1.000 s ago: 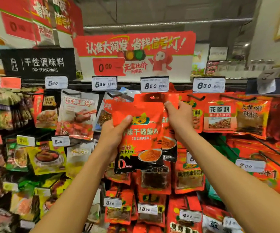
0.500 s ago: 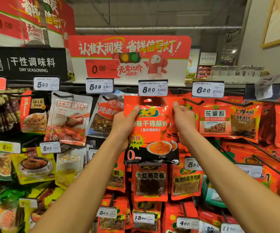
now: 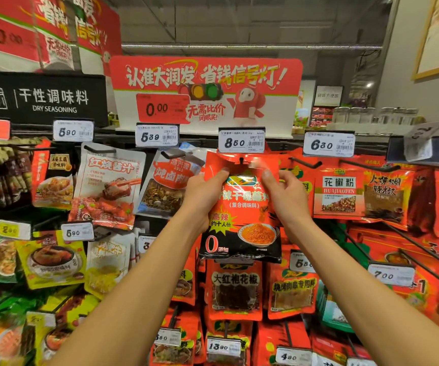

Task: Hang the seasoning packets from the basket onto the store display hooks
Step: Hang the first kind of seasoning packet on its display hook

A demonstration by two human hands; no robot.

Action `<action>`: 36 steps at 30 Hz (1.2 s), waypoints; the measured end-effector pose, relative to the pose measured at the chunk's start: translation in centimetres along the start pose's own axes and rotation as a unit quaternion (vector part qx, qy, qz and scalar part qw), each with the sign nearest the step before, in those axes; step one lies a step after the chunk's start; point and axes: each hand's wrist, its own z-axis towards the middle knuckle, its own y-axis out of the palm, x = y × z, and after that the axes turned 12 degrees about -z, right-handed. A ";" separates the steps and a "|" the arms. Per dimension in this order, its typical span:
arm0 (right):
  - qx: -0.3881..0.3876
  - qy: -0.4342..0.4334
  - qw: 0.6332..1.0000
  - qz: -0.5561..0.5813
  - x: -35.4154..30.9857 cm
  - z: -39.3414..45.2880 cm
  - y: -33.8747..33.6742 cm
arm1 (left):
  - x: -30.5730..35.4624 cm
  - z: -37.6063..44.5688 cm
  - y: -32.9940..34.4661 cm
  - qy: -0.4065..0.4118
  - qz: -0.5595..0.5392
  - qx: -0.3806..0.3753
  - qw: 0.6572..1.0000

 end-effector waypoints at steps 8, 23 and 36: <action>-0.095 -0.019 0.995 0.030 2.1 -4.3 -0.1 | -2.6 -3.5 -4.8 0.094 0.181 -0.123 0.971; -0.122 0.055 0.986 -0.096 1.3 1.7 6.4 | -4.9 3.5 -2.5 0.088 0.277 -0.119 0.949; -0.070 0.099 0.990 -0.077 2.7 0.2 4.2 | -6.7 -0.5 -1.5 0.029 0.484 -0.093 0.870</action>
